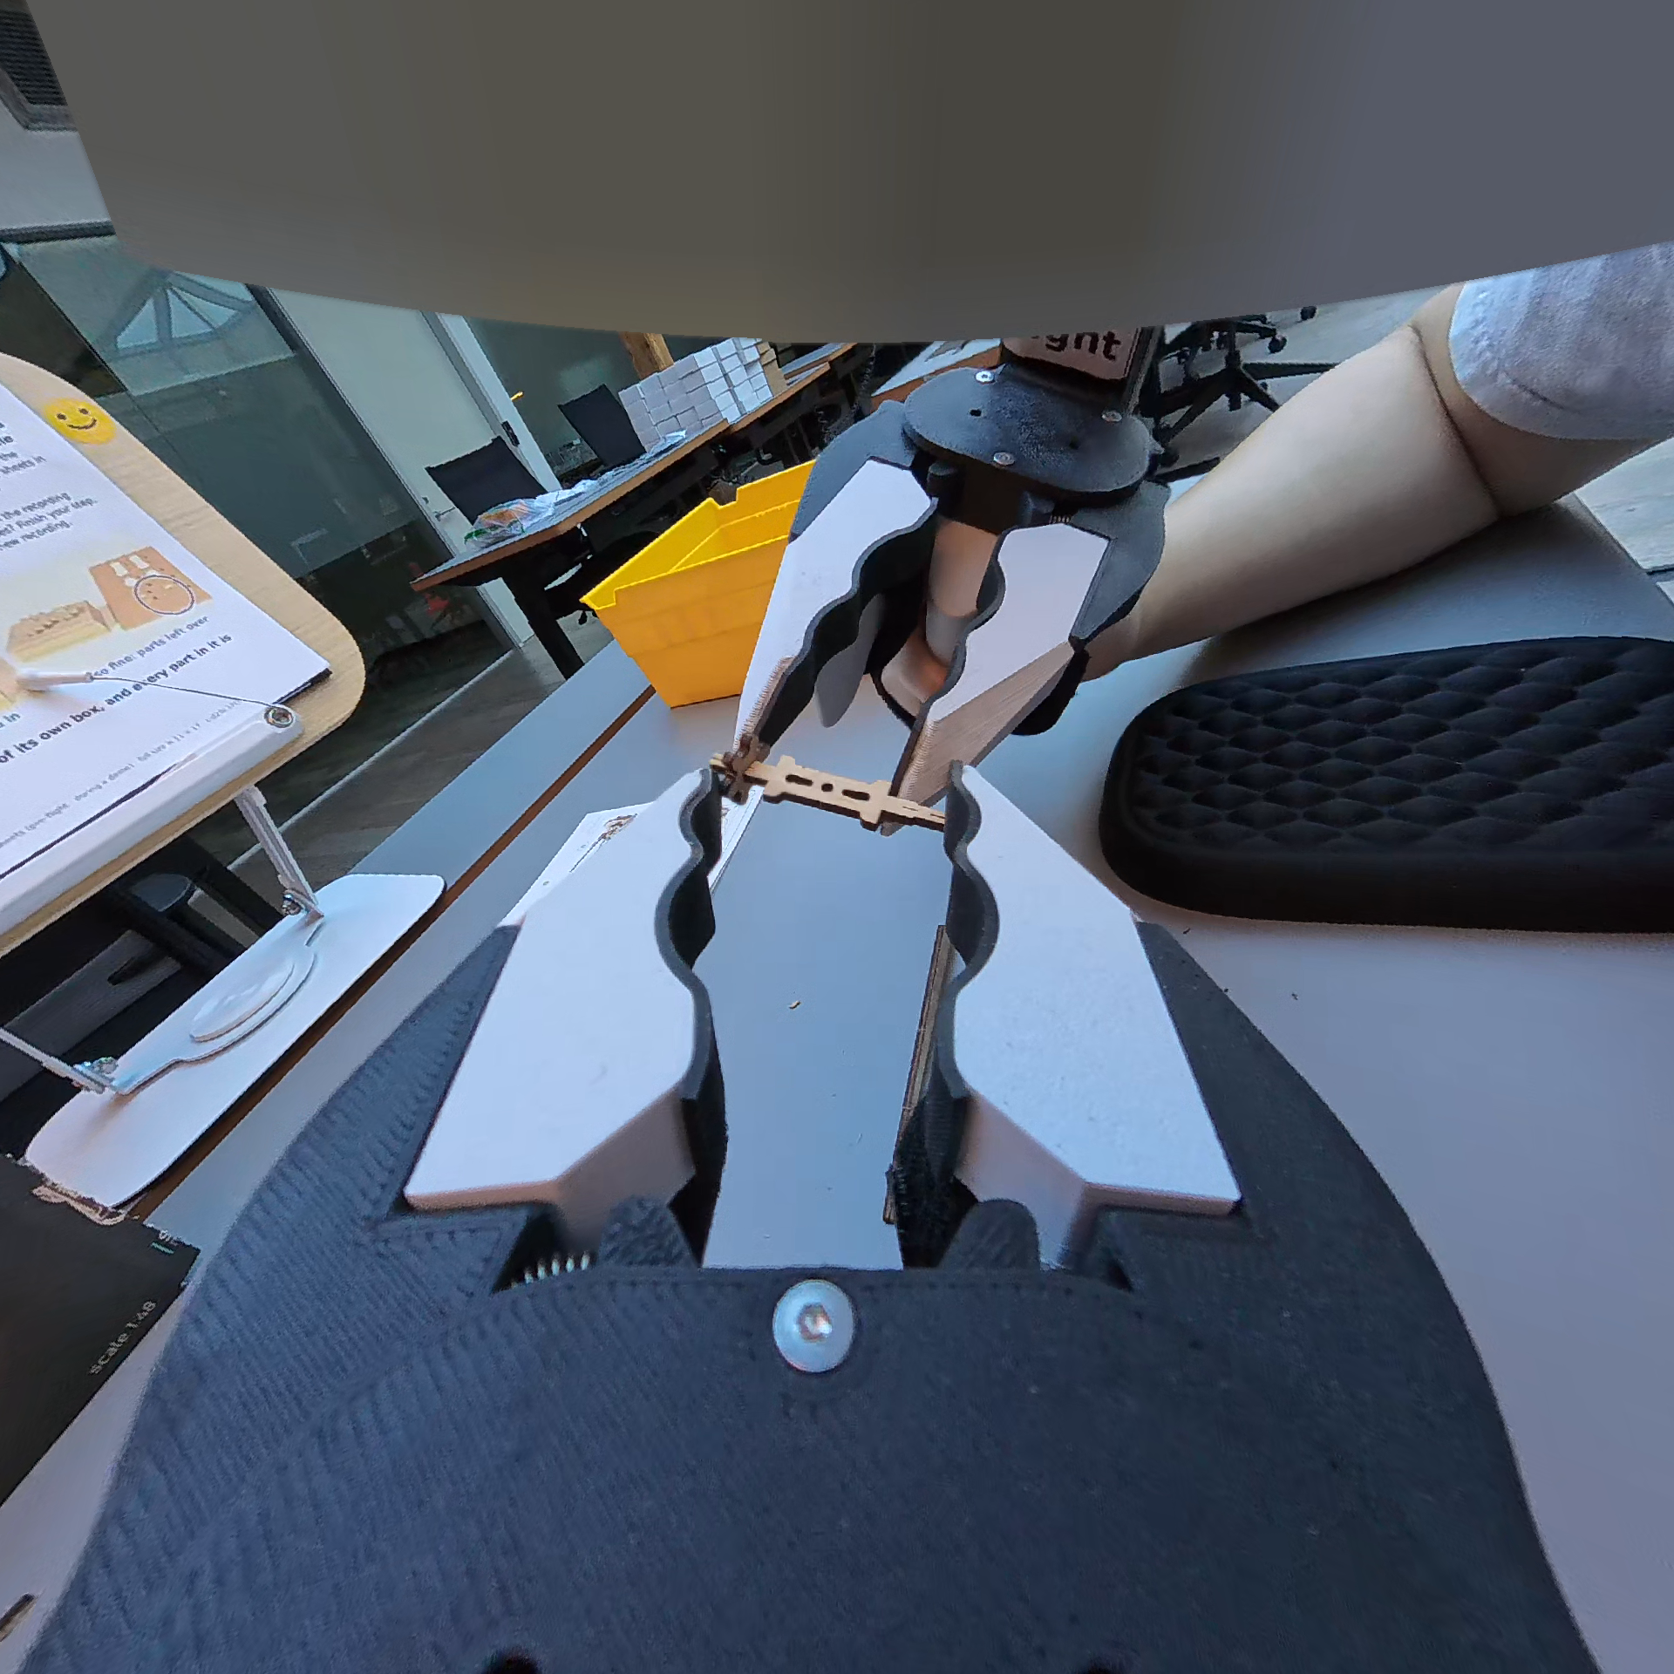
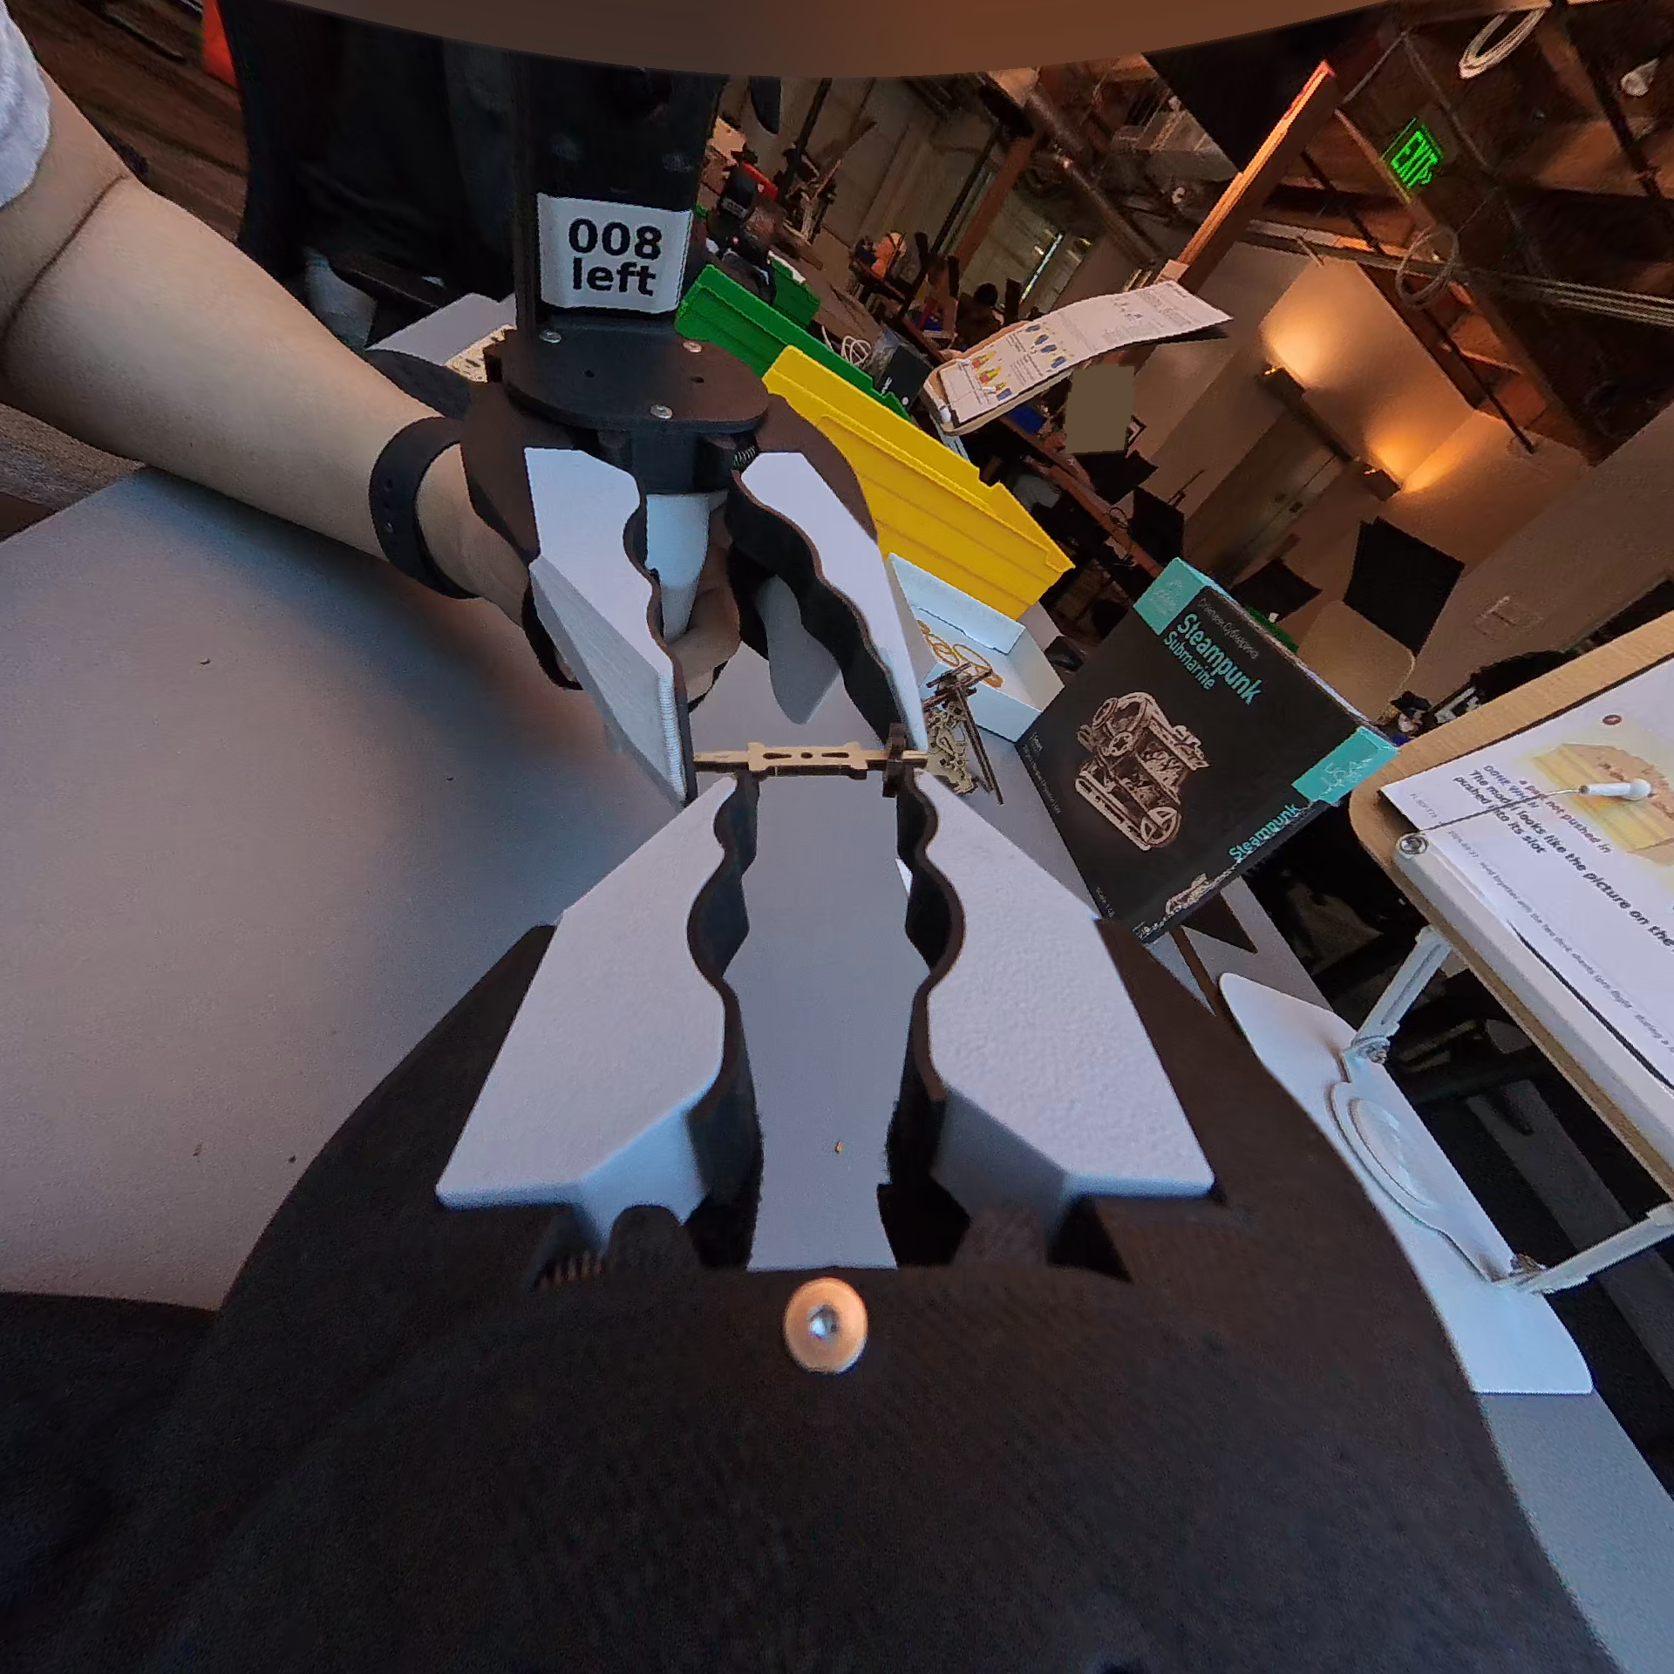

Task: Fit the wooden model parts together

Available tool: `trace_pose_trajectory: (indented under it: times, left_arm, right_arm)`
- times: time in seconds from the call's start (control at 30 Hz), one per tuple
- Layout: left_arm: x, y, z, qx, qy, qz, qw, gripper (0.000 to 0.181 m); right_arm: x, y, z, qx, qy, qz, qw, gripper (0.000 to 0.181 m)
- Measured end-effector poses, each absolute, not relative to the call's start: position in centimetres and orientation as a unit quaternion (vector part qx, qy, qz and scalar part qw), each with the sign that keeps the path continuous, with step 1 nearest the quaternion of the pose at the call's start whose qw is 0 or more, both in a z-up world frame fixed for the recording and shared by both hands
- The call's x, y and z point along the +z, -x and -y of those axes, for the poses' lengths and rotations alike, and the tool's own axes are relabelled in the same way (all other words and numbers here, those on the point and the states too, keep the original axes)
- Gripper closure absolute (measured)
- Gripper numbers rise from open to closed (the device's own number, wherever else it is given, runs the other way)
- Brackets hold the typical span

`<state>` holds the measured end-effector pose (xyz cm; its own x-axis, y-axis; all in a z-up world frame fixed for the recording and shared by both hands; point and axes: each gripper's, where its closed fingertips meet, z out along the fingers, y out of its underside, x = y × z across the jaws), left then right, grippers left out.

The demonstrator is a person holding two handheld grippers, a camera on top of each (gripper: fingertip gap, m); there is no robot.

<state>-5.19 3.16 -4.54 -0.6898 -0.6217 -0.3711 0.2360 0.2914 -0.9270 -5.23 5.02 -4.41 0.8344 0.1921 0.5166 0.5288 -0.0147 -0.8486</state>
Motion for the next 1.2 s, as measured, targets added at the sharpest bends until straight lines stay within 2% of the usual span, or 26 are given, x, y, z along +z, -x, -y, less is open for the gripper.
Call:
trace_pose_trajectory:
  times: [0.37, 0.4, 0.43, 0.53, 0.6, 0.63, 0.7, 0.77, 0.9, 1.03, 1.13, 1.2]
  left_arm:
    - [-4.6, 4.8, -3.4, -0.570, 0.150, -0.717, 0.371, 0.136]
    - [-4.3, 4.8, -3.6, -0.574, 0.154, -0.712, 0.375, 0.149]
    - [-3.3, 4.8, -4.4, -0.588, 0.159, -0.686, 0.397, 0.180]
    - [-2.6, 6.0, -4.0, -0.606, 0.117, -0.684, 0.389, 0.180]
    - [-2.5, 5.4, -4.3, -0.591, 0.134, -0.680, 0.413, 0.162]
    - [-2.8, 5.1, -4.4, -0.579, 0.139, -0.685, 0.419, 0.164]
    - [-3.5, 4.9, -4.4, -0.573, 0.143, -0.693, 0.414, 0.181]
    - [-4.6, 4.5, -4.5, -0.561, 0.146, -0.709, 0.400, 0.181]
    - [-5.3, 3.1, -6.6, -0.548, 0.181, -0.707, 0.408, 0.177]
    - [-4.6, 1.5, -10.2, -0.545, 0.250, -0.682, 0.419, 0.172]
    - [-4.3, 1.0, -11.8, -0.561, 0.288, -0.660, 0.409, 0.172]
    - [-4.3, 0.8, -12.2, -0.565, 0.297, -0.656, 0.403, 0.172]
  right_arm:
    - [-4.6, 4.9, -5.0, -0.121, 0.702, 0.255, 0.654, 0.152]
    - [-5.4, 5.6, -4.9, -0.107, 0.709, 0.281, 0.638, 0.151]
    - [-5.7, 5.7, -4.9, -0.109, 0.710, 0.285, 0.634, 0.176]
    - [-4.8, 5.5, -5.1, -0.139, 0.692, 0.273, 0.654, 0.181]
    - [-5.2, 5.1, -5.2, -0.122, 0.707, 0.262, 0.646, 0.181]
    - [-5.6, 4.6, -5.4, -0.107, 0.719, 0.248, 0.641, 0.181]
    - [-6.4, 4.2, -5.5, -0.065, 0.737, 0.224, 0.635, 0.181]
    - [-6.6, 3.5, -5.7, -0.039, 0.748, 0.197, 0.632, 0.181]
    - [-8.8, 3.0, -5.8, 0.014, 0.800, 0.164, 0.577, 0.170]
    - [-11.2, 7.7, -6.5, 0.118, 0.831, 0.162, 0.518, 0.157]
    - [-14.1, 10.4, -7.3, 0.108, 0.863, 0.192, 0.454, 0.152]
    - [-15.9, 9.8, -8.0, 0.052, 0.881, 0.200, 0.425, 0.151]
